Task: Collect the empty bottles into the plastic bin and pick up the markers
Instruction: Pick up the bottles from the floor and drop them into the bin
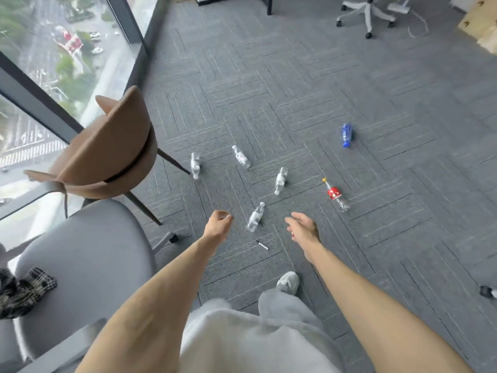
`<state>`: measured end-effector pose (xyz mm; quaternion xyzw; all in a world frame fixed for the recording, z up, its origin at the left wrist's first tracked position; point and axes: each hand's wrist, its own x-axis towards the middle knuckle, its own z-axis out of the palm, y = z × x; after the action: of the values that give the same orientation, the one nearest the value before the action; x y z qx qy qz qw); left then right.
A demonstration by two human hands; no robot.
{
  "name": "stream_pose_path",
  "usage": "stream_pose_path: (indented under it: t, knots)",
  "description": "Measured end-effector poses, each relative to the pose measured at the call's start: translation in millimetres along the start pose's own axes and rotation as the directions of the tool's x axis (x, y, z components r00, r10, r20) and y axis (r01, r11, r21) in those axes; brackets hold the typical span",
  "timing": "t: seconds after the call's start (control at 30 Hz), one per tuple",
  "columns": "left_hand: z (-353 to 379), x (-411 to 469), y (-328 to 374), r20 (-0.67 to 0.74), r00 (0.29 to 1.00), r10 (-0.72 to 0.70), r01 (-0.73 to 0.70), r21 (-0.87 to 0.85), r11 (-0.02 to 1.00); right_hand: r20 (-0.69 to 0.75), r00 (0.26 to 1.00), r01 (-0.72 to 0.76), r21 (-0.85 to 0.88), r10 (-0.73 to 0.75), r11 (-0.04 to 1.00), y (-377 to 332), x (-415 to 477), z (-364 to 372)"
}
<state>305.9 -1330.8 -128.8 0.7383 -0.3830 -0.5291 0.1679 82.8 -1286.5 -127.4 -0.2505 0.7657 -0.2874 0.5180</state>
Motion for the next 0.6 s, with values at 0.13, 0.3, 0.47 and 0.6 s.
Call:
stream_pose_path:
  t: [0.13,0.3,0.47,0.6]
  knots:
    - [36.6,28.1,31.7,0.015,0.999,-0.041,0.041,-0.005,0.999,0.021,0.999,-0.039,-0.029,0.040,0.999,-14.0,51.1,-24.5]
    - [63.7,67.8,54.0,0.043,0.995,-0.092,0.092,0.000,0.996,0.043,0.995,-0.083,-0.079,0.086,0.993,-30.1,103.7,-34.3]
    - [76.6,122.4,59.0,0.059,0.989,-0.139,0.138,0.010,0.990,0.042,0.993,-0.104,-0.119,0.109,0.987,-44.1,155.7,-26.8]
    - [93.4,182.1,52.6,0.085,0.976,-0.201,0.201,0.011,0.979,0.026,0.984,-0.171,-0.167,0.177,0.971,-36.6,209.4,-10.5]
